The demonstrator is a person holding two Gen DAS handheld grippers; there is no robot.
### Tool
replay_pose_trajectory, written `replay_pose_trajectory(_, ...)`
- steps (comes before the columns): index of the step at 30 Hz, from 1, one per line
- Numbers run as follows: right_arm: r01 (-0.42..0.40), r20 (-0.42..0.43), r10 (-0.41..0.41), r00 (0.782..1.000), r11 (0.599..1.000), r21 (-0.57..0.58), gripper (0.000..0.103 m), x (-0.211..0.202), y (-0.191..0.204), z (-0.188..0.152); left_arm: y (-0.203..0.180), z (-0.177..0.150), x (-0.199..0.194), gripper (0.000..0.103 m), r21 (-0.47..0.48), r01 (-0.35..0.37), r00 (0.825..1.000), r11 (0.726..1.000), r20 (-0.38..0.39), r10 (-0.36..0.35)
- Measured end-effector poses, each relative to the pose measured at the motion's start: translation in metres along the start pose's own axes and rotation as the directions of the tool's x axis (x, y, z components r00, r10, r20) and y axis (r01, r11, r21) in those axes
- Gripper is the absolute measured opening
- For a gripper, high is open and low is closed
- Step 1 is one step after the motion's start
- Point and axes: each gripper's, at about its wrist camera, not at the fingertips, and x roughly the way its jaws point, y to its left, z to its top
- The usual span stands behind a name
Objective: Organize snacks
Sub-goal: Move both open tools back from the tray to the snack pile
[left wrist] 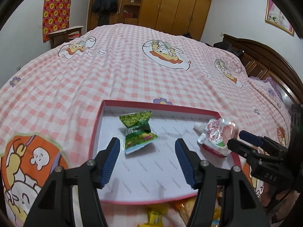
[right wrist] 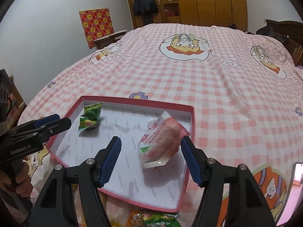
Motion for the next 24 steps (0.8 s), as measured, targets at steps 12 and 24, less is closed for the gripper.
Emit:
replay_pose_trajectory(12, -0.020, 0.016, 0.020, 1.000, 1.000, 0.018, 0.067, -0.030, -0.002, -0.023, -0.004, -0.024, -0.023, 0.064, -0.001, -0.004, 0.999, 1.000, -0.042, 0.004)
replay_pose_trajectory(24, -0.019, -0.063, 0.021, 0.998, 1.000, 0.025, 0.067, -0.038, -0.003, -0.061, -0.007, -0.065, -0.022, 0.064, 0.028, 0.008, 0.989, 1.000, -0.150, -0.003)
